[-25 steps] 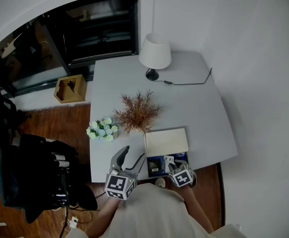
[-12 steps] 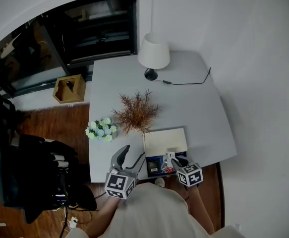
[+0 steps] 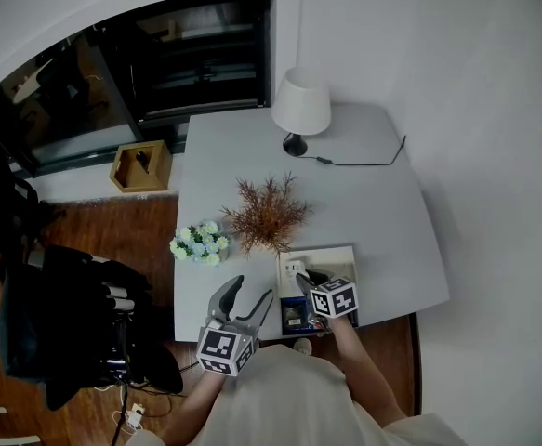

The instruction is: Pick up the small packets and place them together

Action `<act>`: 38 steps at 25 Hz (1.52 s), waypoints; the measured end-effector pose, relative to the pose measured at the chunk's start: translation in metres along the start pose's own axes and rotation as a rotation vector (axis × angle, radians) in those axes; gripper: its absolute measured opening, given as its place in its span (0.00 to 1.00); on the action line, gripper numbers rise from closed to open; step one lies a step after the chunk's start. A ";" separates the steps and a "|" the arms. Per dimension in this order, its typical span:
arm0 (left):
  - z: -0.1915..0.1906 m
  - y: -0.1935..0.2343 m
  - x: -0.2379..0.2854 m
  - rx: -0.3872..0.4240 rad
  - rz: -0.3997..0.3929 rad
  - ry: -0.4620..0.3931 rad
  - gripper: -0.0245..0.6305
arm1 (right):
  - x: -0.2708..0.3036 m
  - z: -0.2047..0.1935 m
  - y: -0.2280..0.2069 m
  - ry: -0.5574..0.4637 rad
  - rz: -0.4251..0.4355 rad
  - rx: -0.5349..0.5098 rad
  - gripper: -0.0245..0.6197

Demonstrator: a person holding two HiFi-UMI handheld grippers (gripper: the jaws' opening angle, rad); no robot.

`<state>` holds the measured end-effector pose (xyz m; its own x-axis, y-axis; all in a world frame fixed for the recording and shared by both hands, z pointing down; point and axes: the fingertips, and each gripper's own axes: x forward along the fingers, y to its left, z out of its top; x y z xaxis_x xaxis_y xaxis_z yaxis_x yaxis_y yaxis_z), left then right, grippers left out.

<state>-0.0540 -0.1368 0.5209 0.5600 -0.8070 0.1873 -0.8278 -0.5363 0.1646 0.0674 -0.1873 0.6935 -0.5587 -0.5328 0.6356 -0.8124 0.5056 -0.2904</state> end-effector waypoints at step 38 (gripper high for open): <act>0.032 -0.001 -0.007 0.057 0.009 -0.140 0.43 | -0.203 0.115 0.036 -0.774 -0.277 -0.250 0.60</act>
<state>-0.0581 -0.1386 0.4883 0.5461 -0.8362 0.0513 -0.8354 -0.5390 0.1075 0.1327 -0.1393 0.4714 -0.3757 -0.9262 -0.0327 -0.9267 0.3750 0.0268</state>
